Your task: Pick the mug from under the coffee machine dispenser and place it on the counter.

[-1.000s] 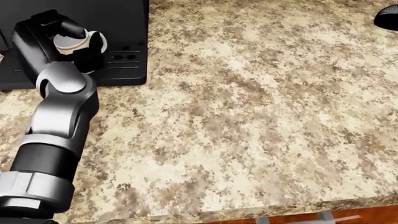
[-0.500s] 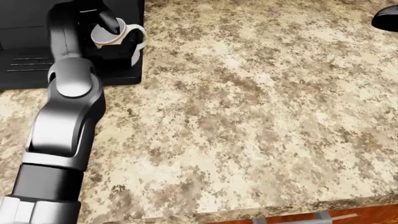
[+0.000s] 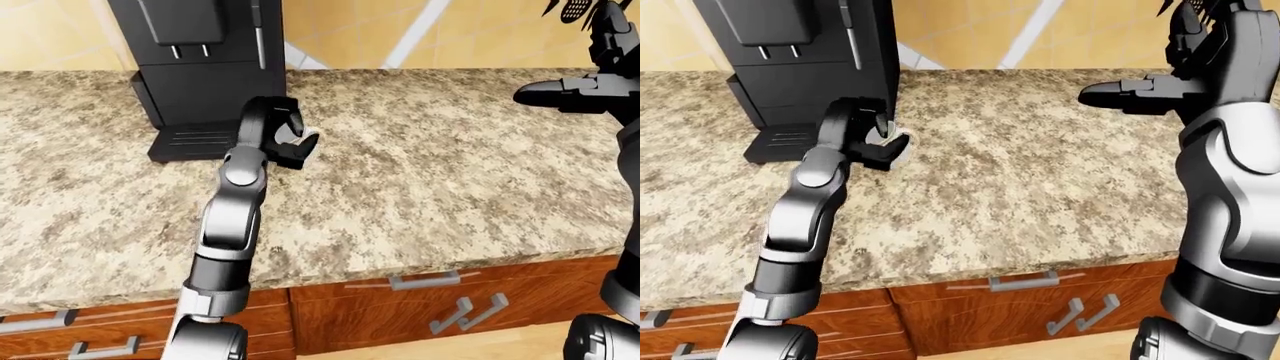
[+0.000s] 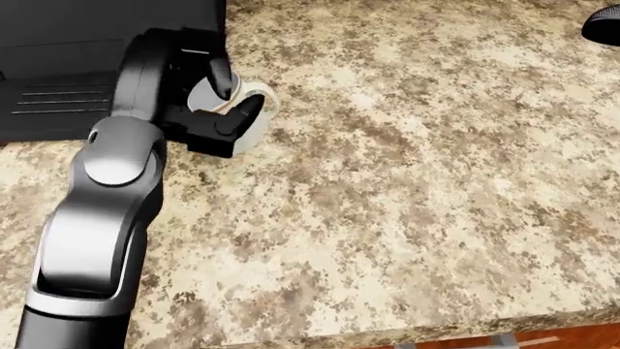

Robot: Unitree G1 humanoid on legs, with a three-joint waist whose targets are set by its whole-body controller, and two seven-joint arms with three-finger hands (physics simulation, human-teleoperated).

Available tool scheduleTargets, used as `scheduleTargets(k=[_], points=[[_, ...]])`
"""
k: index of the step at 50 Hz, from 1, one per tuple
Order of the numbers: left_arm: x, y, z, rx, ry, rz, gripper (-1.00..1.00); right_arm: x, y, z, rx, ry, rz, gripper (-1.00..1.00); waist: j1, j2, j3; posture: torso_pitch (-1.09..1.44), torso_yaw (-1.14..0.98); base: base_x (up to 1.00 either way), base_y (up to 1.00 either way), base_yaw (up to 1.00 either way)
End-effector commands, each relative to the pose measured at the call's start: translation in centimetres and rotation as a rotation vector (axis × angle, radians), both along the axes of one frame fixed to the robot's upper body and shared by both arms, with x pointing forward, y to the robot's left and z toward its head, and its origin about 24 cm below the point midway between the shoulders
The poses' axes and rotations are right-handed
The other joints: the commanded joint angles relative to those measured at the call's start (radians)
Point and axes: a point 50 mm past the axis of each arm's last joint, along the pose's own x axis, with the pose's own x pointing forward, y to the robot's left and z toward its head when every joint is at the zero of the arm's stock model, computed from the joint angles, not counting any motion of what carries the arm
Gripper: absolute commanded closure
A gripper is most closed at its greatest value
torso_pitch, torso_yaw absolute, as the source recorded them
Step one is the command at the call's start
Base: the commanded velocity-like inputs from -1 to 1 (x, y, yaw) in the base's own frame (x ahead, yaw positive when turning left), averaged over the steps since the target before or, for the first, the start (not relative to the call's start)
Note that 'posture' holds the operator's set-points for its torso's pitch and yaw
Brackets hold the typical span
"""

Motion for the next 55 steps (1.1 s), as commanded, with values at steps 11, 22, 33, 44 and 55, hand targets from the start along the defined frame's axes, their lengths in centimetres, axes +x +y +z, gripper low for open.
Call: scheduleTargets(k=[11,22,33,44,55], points=[[-1.1,-1.2,2.5,0.140,-0.114,-0.149,1.00,-0.8,0.0,1.6,-0.023,-0.084,-0.007,-1.00,0.002,-0.011,-0.028,0.00,0.00,0.00,0.00,0.00],[-1.7,-1.5,1.2,0.277,-0.111,-0.198,1.00,-0.8,0.1,1.6,-0.023,-0.082,-0.004,-1.00,0.004,-0.013,-0.030,0.00,0.00,0.00,0.00,0.00],[-2.6,-2.2,1.1,0.376,-0.138,-0.247,1.00,-0.9,0.1,1.6,-0.022,-0.082,-0.003,-1.00,0.006,-0.017,-0.031,0.00,0.00,0.00,0.00,0.00],[-3.0,-2.6,0.4,0.419,-0.133,-0.275,1.00,-0.9,0.1,1.8,-0.021,-0.085,-0.001,-1.00,0.007,-0.019,-0.032,0.00,0.00,0.00,0.00,0.00],[-4.9,-3.5,1.8,0.426,-0.156,-0.323,1.00,-0.9,0.1,1.8,-0.021,-0.085,0.001,-1.00,0.008,-0.021,-0.030,0.00,0.00,0.00,0.00,0.00]])
